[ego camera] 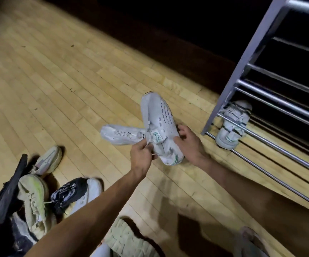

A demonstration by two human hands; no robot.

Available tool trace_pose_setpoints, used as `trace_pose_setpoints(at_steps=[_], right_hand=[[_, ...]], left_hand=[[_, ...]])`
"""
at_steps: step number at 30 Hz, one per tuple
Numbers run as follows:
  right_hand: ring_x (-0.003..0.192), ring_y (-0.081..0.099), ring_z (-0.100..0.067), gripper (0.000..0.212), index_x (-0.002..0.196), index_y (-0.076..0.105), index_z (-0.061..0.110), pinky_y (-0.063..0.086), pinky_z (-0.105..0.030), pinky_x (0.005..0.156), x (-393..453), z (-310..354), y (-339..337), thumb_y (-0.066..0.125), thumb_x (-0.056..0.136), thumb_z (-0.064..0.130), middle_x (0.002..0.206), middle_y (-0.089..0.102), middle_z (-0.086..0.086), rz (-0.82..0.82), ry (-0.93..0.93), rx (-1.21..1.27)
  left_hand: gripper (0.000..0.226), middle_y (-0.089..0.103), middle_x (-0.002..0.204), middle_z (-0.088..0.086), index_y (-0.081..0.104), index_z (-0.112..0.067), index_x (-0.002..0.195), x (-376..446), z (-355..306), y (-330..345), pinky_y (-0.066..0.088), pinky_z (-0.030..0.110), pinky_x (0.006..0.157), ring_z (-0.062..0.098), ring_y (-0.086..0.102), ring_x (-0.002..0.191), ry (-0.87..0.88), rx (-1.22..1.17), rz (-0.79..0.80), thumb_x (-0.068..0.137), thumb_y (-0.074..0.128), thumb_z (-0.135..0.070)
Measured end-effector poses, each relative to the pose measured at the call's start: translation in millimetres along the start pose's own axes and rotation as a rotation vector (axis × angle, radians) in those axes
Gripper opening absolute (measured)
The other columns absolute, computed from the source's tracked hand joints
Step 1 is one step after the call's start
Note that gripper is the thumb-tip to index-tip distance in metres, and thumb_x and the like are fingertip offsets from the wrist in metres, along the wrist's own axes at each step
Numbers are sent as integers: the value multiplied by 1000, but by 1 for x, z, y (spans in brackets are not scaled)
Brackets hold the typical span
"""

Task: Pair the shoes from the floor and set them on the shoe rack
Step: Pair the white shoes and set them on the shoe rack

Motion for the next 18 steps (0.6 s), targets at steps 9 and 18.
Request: trace_pose_setpoints(at_steps=[9,18], right_hand=[[78,56,-23,23,85,51,14,41,-31,63,-6,-91,-60,62,91,35,79,59,-2,71,152,-322],[59,69,-22,10,92,59,14,51,-28,49,-25,-151,-89,49,92,15,80,68,-5,187,349,-236]], left_hand=[[38,71,69,10,73,-12,81,-21,37,79,58,39,52,19,63,53,-102,75,170,94,42,6],[38,70,79,20,74,-12,85,-30,66,122,57,37,59,30,63,64,-129,305,409,93,41,4]])
Point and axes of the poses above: each hand's wrist, its own x-axis towards the middle knuckle, its own y-axis out of the palm, z = x × y, the point moved 5 cm from there along x, towards the middle knuckle
